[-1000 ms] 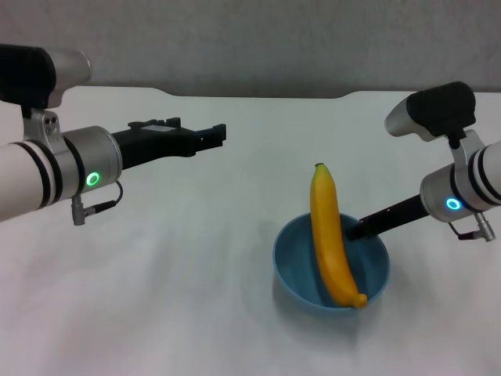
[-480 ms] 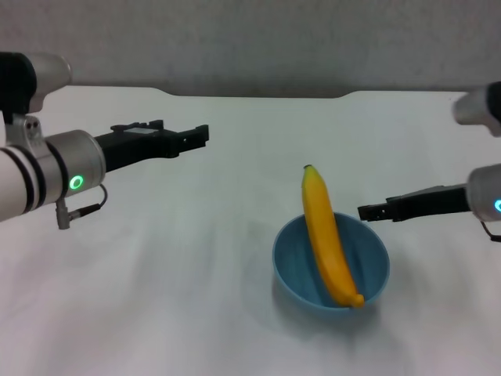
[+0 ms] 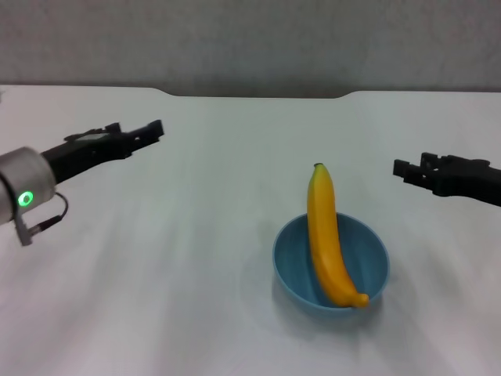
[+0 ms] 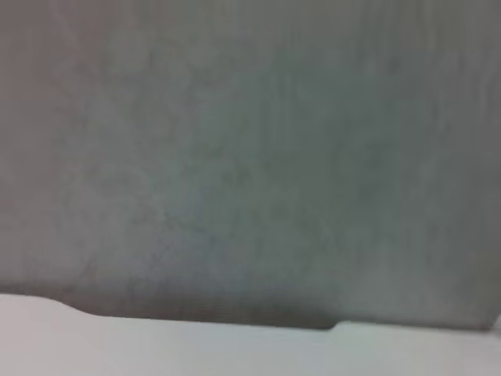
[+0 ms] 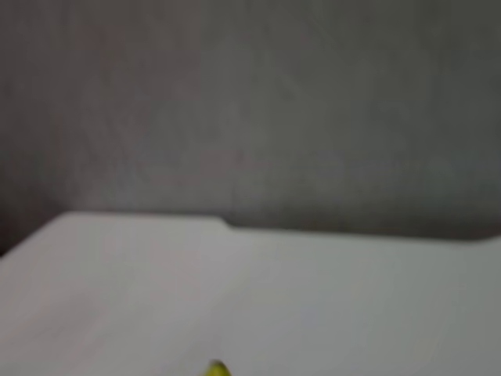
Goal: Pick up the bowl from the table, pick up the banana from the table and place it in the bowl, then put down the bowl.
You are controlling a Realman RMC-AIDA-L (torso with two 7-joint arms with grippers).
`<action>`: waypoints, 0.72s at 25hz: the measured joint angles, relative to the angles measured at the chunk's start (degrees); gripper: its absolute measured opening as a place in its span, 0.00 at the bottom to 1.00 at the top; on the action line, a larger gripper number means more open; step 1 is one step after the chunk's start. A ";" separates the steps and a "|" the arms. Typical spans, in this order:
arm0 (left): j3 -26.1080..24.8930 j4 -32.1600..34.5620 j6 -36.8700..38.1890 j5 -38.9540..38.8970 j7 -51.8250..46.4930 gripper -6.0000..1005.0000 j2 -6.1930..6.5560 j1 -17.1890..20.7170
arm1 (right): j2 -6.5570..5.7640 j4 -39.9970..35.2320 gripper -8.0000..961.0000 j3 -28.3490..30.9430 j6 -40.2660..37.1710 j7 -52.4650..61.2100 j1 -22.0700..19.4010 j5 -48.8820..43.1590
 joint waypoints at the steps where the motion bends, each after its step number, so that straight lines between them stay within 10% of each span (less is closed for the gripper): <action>1: -1.21 2.22 -1.68 -3.76 3.56 0.90 0.01 0.01 | 0.04 1.48 0.70 0.03 0.03 -3.11 -0.35 3.08; 18: -2.59 17.94 -2.74 -15.85 29.95 0.90 -0.56 -1.72 | 0.29 33.33 0.69 -0.11 -9.04 -52.89 -0.56 49.27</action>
